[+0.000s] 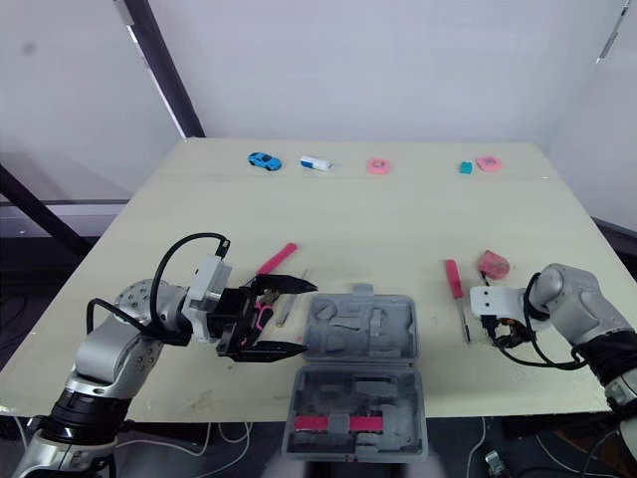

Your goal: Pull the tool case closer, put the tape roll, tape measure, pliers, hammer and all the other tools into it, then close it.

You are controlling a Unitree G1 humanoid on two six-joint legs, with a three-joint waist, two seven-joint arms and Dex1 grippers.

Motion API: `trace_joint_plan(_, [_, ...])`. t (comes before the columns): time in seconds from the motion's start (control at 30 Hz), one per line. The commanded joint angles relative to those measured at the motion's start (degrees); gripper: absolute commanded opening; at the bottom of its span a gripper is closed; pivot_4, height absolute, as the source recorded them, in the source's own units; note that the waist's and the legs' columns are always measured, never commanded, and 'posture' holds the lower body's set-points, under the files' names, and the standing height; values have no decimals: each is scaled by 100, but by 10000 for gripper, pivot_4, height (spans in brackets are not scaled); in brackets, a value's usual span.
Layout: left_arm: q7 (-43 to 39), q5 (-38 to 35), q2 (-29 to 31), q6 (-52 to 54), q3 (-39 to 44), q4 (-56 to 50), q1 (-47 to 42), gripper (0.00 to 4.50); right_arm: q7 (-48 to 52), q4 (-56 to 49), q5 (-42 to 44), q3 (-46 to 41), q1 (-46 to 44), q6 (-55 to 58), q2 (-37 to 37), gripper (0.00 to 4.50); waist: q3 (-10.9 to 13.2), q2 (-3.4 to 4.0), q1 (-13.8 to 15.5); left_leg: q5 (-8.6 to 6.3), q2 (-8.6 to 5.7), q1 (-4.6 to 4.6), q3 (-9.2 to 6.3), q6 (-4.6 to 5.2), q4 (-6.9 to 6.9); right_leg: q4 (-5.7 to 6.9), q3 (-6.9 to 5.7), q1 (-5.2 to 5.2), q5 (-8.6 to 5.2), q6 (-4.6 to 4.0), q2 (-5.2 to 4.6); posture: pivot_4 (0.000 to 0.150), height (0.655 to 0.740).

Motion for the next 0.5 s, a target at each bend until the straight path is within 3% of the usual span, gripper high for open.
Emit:
trace_joint_plan(0.03, [-49,76,-47,-340,-5,-10,9,45000,34,201,-83,-92,-179,-180,8,8552,0,0,-4,0,0,1,0,0,0,0,0,0,0,0,0,1500,7400])
trace_joint_plan(0.07, [-44,91,-64,-382,-12,24,-2,45000,57,240,-99,-86,-208,-206,18,3382,0,0,-3,0,0,1,-2,0,-1,0,-1,0,0,-1,1,1500,7400])
trace_joint_plan(0.1, [-31,102,-89,-433,-11,44,-12,45000,81,272,-114,-83,-241,-234,24,1175,0,0,-2,0,0,1,-2,0,-2,0,-1,0,0,-1,0,1500,7400])
trace_joint_plan(0.3, [5,133,-195,-542,-45,99,20,45000,364,268,-223,-93,-487,-391,-129,1175,2,3,-2,0,0,1,0,0,-1,0,0,0,0,0,0,1500,7400])
trace_joint_plan(0.5, [248,139,-257,-688,145,178,295,45000,1309,-1098,-220,3,-774,134,-179,1175,10,16,-43,0,2,4,-1,0,-2,2,2,-1,0,0,1,1500,7400])
